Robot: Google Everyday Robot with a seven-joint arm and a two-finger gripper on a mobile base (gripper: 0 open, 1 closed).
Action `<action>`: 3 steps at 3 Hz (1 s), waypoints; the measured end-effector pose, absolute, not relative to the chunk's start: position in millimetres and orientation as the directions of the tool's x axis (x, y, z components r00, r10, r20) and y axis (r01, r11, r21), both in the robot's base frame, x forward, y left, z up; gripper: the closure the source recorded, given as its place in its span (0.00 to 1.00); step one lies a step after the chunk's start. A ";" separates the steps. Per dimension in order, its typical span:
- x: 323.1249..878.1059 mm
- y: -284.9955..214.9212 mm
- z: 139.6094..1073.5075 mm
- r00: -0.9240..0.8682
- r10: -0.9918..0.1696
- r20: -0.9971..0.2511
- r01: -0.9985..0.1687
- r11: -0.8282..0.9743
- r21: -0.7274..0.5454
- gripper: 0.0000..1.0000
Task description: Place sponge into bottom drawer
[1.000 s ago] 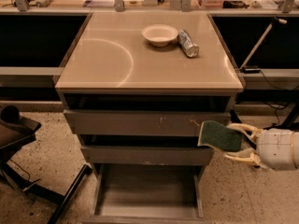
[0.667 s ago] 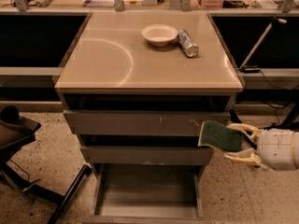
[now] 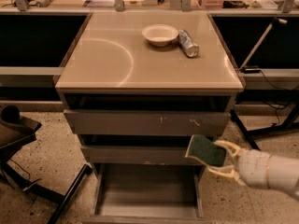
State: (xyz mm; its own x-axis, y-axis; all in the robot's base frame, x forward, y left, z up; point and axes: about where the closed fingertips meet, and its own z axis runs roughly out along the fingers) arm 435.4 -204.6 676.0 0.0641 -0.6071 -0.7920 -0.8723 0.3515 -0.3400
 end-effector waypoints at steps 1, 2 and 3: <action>431.8 -155.3 573.2 -0.066 -0.496 -0.866 -0.888 0.425 -0.176 1.00; 459.3 -121.1 486.7 -0.176 -0.439 -0.881 -0.867 0.493 -0.073 1.00; 492.1 -112.9 387.3 -0.328 -0.413 -0.850 -0.802 0.598 0.020 1.00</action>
Offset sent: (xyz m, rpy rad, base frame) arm 0.1059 0.0894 -0.3885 0.2268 0.3097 -0.5025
